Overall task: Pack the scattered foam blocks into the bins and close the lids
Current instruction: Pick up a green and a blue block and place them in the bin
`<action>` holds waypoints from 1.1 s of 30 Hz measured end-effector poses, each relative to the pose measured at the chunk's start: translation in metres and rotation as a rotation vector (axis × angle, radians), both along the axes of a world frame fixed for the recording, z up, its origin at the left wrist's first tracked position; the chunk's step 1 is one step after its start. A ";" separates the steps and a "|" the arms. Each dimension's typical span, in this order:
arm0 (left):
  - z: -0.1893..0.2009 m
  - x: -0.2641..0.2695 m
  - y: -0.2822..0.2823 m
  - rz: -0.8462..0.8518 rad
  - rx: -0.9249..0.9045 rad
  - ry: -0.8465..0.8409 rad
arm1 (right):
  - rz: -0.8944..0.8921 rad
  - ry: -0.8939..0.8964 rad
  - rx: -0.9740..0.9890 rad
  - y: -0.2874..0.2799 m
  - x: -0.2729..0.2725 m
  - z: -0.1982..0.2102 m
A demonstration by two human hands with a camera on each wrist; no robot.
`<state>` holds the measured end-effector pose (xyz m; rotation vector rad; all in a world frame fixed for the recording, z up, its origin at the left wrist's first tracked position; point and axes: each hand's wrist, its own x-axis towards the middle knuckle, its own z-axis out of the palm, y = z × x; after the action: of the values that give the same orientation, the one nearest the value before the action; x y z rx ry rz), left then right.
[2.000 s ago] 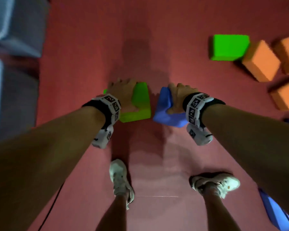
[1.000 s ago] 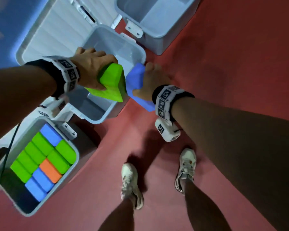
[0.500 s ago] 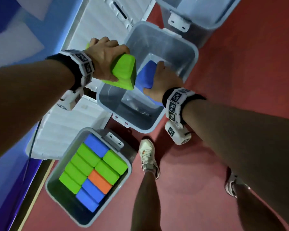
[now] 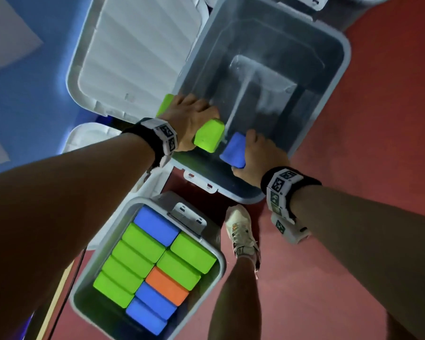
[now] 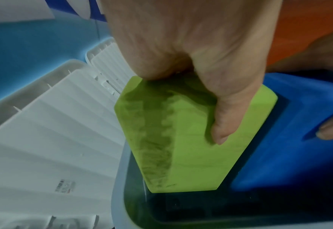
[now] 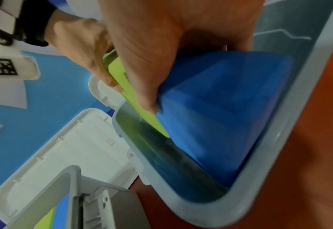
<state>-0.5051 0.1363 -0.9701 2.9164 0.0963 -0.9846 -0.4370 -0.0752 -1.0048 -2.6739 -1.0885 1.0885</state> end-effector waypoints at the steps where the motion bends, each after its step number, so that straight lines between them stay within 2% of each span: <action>1: -0.008 -0.002 -0.001 0.003 -0.007 0.027 | 0.007 0.017 -0.009 0.001 -0.006 -0.007; 8: -0.079 -0.020 -0.010 0.001 -0.076 0.152 | 0.095 0.009 -0.077 0.006 -0.045 -0.063; 13: -0.109 -0.017 -0.006 -0.057 -0.086 0.282 | 0.082 0.028 -0.132 0.009 -0.054 -0.095; 16: -0.125 -0.018 -0.004 -0.030 -0.126 0.321 | 0.105 0.012 -0.156 0.011 -0.057 -0.108; 19: -0.140 -0.025 0.002 -0.017 -0.129 0.332 | 0.108 0.030 -0.172 0.016 -0.057 -0.114; 25: -0.153 -0.036 0.007 0.013 -0.141 0.295 | 0.083 0.209 -0.266 0.031 -0.049 -0.117; 28: -0.152 -0.032 0.008 0.017 -0.147 0.285 | 0.095 0.288 -0.241 0.030 -0.040 -0.117; 33: -0.163 -0.036 0.014 0.040 -0.189 0.292 | 0.070 0.263 -0.232 0.025 -0.051 -0.120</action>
<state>-0.5413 0.1503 -1.1334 2.5756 0.0700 -1.3274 -0.4880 -0.0499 -1.1244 -2.5683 -1.0714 1.6169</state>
